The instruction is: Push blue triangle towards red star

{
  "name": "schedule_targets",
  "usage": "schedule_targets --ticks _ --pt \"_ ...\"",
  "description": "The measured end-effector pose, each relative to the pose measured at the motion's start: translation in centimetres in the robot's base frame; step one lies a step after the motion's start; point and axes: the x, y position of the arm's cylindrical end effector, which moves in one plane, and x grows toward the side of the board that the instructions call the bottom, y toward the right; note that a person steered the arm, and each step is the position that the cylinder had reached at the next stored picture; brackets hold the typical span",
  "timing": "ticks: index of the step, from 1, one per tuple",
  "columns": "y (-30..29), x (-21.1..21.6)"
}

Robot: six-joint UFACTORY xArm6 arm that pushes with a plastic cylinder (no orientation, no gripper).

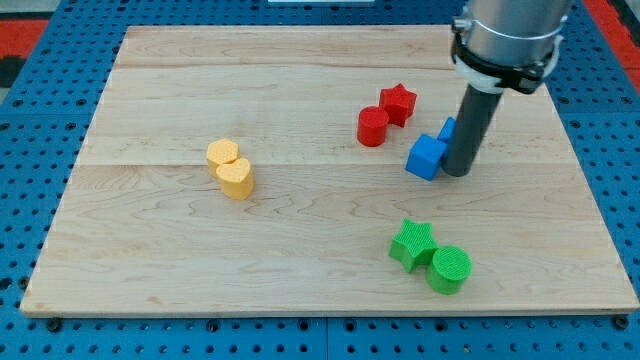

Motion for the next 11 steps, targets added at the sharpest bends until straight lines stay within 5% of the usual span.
schedule_targets --ticks 1,6,8,9,10,11 --pt "-1.3 -3.4" --pt "5.9 -4.8" --pt "0.4 -3.5" --pt "4.6 -0.1" --pt "10.3 -2.6" --pt "10.0 -5.5"
